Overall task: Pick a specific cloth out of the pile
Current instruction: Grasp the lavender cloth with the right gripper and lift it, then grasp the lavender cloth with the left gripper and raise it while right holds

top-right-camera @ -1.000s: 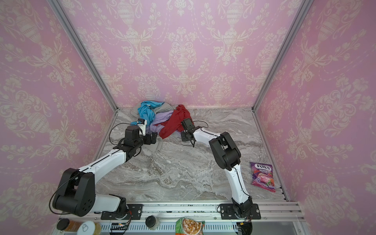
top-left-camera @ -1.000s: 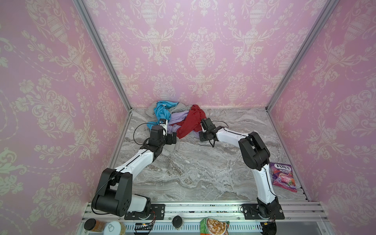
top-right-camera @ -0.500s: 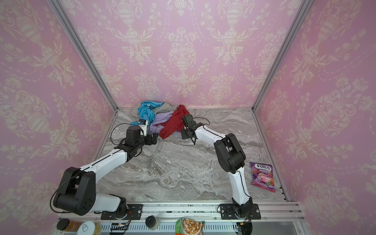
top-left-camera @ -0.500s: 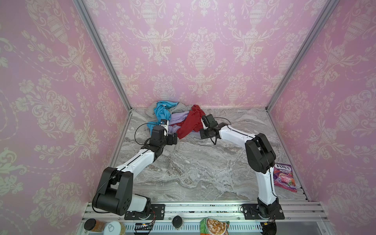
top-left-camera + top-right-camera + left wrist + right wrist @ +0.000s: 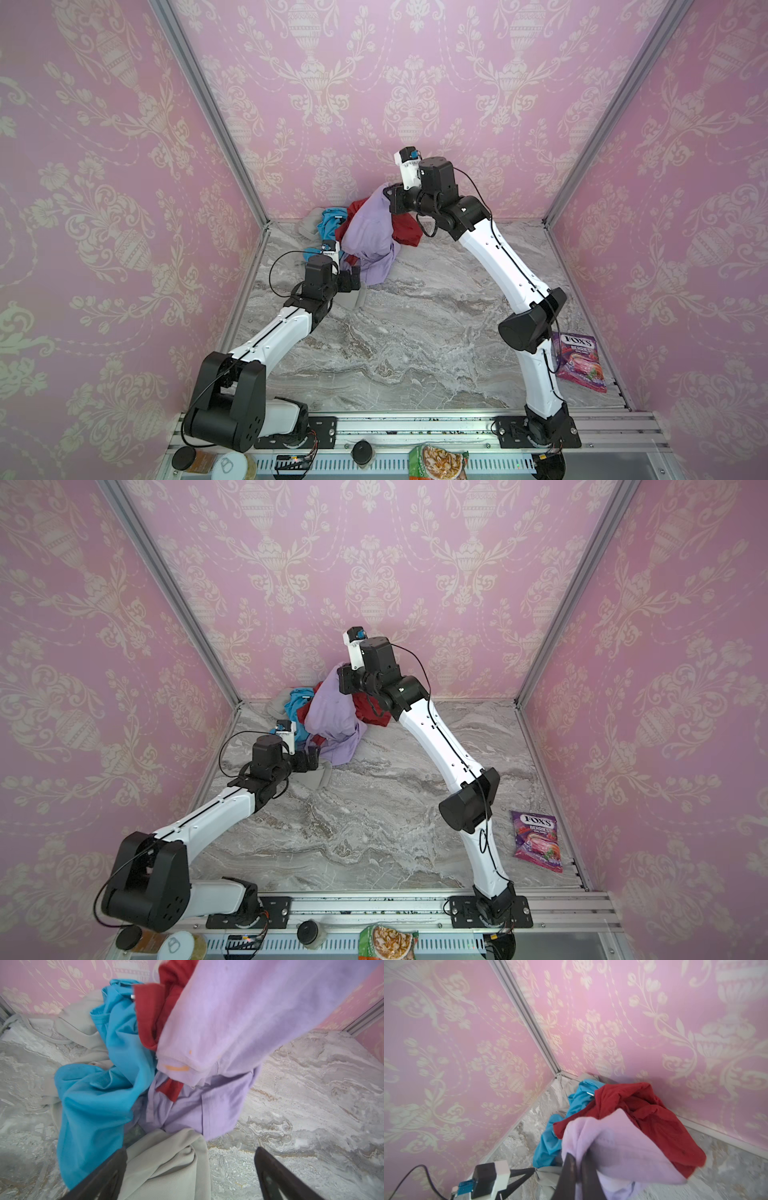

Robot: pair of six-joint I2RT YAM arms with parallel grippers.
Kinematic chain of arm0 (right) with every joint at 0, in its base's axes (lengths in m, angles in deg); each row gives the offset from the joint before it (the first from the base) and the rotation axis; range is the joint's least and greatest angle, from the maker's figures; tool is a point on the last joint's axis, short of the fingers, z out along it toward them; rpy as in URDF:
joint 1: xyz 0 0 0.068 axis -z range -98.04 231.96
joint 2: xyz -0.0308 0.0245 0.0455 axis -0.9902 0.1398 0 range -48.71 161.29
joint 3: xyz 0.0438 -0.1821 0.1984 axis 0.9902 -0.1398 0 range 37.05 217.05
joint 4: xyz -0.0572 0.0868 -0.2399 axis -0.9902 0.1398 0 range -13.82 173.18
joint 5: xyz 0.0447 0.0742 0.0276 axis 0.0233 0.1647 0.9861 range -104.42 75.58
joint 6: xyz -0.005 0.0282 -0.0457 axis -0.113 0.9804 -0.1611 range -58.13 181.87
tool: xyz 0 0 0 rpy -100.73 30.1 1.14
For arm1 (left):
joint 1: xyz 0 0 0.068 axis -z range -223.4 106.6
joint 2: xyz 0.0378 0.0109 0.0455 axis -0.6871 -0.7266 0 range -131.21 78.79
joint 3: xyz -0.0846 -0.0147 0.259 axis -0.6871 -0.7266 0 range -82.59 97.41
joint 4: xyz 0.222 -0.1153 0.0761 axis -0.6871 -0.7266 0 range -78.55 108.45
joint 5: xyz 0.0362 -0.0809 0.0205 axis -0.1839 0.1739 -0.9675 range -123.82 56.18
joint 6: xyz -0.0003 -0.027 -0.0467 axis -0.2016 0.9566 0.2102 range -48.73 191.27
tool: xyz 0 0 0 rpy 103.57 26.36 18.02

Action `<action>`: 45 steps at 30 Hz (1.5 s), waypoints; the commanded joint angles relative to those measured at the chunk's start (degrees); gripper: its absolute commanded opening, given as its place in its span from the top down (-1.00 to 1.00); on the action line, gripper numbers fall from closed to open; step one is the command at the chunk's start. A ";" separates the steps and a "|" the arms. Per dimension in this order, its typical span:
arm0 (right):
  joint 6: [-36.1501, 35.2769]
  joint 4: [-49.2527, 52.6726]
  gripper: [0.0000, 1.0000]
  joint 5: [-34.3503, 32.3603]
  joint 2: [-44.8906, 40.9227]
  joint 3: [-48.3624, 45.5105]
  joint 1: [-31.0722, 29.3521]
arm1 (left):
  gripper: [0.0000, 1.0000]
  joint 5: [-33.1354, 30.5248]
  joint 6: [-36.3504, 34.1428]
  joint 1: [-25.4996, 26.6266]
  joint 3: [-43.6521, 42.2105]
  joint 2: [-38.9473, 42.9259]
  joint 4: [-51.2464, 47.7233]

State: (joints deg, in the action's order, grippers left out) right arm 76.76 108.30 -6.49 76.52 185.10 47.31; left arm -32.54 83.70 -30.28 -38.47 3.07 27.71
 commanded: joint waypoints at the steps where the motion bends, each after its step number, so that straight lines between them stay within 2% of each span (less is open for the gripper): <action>1: -0.94 -3.52 1.00 5.98 1.45 3.93 -1.47 | -0.95 -2.87 1.62 -0.82 2.51 4.82 1.59; 6: 0.16 -14.90 1.00 6.99 -2.11 -2.24 -3.34 | -0.94 -2.66 0.31 -0.92 1.40 9.91 3.30; 10: 1.24 -17.62 1.00 7.19 -2.42 -2.23 -4.34 | -0.94 -1.55 -0.54 -0.87 -0.88 11.72 6.88; 13: 1.73 -18.99 1.00 7.22 -2.58 -2.33 -5.12 | -0.93 1.70 -1.39 -0.68 -1.75 11.61 9.20; 20: 4.15 -20.97 1.00 8.16 -3.61 -2.65 -5.83 | -0.99 3.29 -1.94 0.11 -3.80 7.26 18.78; 26: 4.53 -20.73 1.00 7.39 -4.46 -3.00 -5.95 | -0.97 3.91 -1.09 2.17 3.04 -3.48 26.37; 28: 4.27 -20.66 1.00 6.75 -5.23 -4.31 -5.92 | -0.70 4.17 -1.09 2.80 6.30 -7.43 27.04; 29: 4.10 -20.82 1.00 6.23 -5.85 -5.56 -5.94 | -0.33 4.60 -1.09 2.84 8.50 -9.30 26.11; 31: 3.21 -20.81 1.00 5.09 -7.37 -8.03 -5.85 | 0.58 4.41 -1.23 2.92 11.04 -11.25 25.79; 32: 2.52 -20.50 1.00 4.23 -8.28 -9.40 -5.76 | 0.85 3.43 -0.76 2.89 11.62 -11.67 26.53; 33: 1.94 -20.15 1.00 3.34 -9.08 -10.94 -5.53 | 0.98 2.79 -0.65 2.93 11.97 -11.65 27.16; 36: 2.48 -20.39 1.00 1.99 -11.97 -16.72 -3.96 | 1.00 1.85 -0.82 2.92 13.95 -10.32 25.67; 40: 5.99 -25.09 1.00 3.73 -16.44 -27.75 -0.57 | 1.00 0.74 -0.37 2.79 18.17 -8.30 20.56; 43: 7.49 -29.38 0.61 6.42 -19.20 -35.68 1.69 | 1.00 1.67 0.52 2.70 22.71 -7.36 15.89; 45: 7.57 -33.13 0.15 7.87 -21.01 -41.37 2.77 | 1.00 1.66 1.21 2.71 25.15 -6.83 13.92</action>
State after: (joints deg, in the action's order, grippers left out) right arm 82.84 81.83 -1.09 57.49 149.16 49.10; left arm -30.27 83.22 -27.46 -18.45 -8.10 42.53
